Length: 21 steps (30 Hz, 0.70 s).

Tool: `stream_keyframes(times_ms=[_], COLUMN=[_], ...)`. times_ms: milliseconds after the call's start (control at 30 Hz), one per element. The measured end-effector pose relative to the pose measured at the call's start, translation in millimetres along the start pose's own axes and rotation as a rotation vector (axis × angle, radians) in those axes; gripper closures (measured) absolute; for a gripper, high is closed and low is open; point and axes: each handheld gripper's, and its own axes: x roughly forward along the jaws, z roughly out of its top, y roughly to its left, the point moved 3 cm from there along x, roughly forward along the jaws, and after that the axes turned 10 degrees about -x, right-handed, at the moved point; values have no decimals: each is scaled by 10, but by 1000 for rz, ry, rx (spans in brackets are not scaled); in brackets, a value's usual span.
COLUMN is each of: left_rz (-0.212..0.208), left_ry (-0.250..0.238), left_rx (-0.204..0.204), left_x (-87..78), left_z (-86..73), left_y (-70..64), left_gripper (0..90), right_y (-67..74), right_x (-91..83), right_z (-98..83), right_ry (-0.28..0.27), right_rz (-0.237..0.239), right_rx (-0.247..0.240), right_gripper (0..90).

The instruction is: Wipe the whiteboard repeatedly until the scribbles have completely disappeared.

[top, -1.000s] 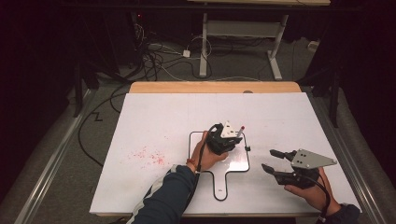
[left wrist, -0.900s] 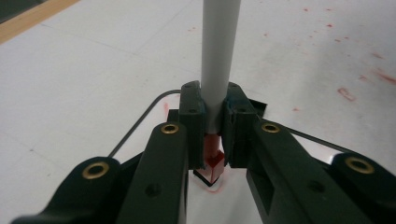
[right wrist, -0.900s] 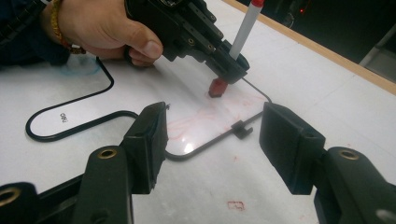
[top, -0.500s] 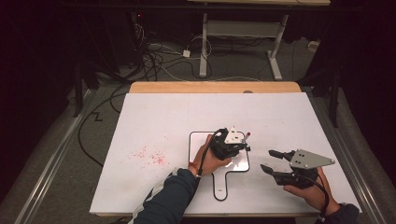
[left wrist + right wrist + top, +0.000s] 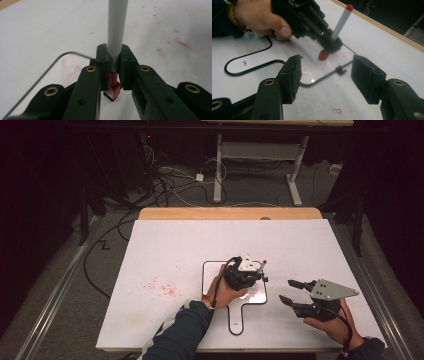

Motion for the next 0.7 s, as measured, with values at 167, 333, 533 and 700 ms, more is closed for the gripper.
stream_keyframes(times_ms=[167,333,533,700], left_rz=[-19,25,-8,-64], left_ry=[15,-28,-5,29], left_rx=[30,-3,-32,-16], left_x=[6,-17,-87,-158], left_z=[-70,55,-11,-179], left_y=[-89,97,16,-189], left_gripper=[786,787,786,786], right_y=[-18,-12,-9,-2], right_x=[-4,-20,-12,-13], right_z=[-27,-19,-23,-17], right_ry=[5,6,9,8], right_rz=[-2,-11,-9,-8], right_rx=[3,-1,-3,-2], right_gripper=[425,425,425,425])
